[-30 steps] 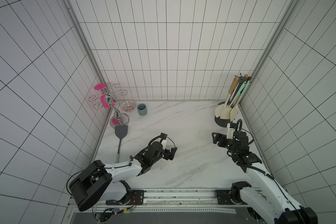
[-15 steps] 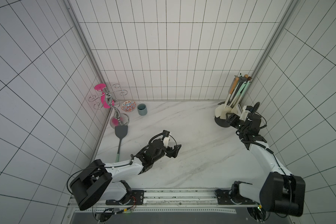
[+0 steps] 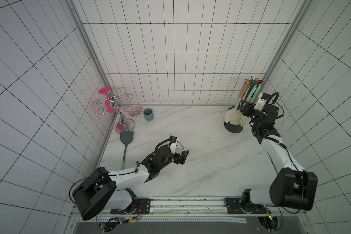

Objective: Take the spatula off the kitchen utensil rack
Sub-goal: Take off the spatula from the rack.

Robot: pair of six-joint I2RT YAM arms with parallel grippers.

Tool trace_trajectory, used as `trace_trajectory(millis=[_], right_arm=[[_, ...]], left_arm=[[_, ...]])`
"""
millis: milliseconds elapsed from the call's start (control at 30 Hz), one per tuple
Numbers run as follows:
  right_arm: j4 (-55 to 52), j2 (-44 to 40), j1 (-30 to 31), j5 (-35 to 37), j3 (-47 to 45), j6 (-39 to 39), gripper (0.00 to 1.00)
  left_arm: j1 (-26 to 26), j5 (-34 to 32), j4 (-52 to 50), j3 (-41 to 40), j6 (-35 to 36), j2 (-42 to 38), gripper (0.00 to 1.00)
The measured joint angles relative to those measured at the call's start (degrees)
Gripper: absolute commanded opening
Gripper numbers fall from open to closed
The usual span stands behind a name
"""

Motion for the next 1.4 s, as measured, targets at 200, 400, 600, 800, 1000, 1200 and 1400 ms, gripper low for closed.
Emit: trace_trajectory(millis=[200, 400, 600, 800, 1000, 1200, 1400], right_arm=[[-0.1, 4.2, 0.0, 0.6, 2.7, -2.4, 0.47], [0.7, 7.6, 0.0, 1.6, 3.5, -4.5, 0.47], [4.7, 8.8, 0.0, 2.9, 3.5, -6.5, 0.43], [7.8, 9.9, 0.0, 3.7, 3.5, -8.1, 0.33], [8.6, 10.0, 0.0, 3.9, 3.5, -8.8, 0.2], [8.6, 9.4, 0.2, 3.5, 3.5, -9.4, 0.07], [7.6, 8.5, 0.2, 3.4, 3.5, -9.4, 0.0]], left_arm=[[0.0, 0.1, 0.0, 0.0, -0.2, 0.0, 0.97], [0.0, 0.6, 0.0, 0.0, -0.2, 0.0, 0.97], [0.0, 1.2, 0.0, 0.2, -0.2, 0.6, 0.97], [0.0, 1.4, 0.0, 0.7, -0.2, 0.9, 0.97], [0.0, 1.4, -0.1, 0.7, -0.2, 0.9, 0.97], [0.0, 1.4, -0.1, 0.7, -0.2, 1.0, 0.97], [0.0, 1.4, -0.1, 0.7, -0.2, 1.0, 0.97]])
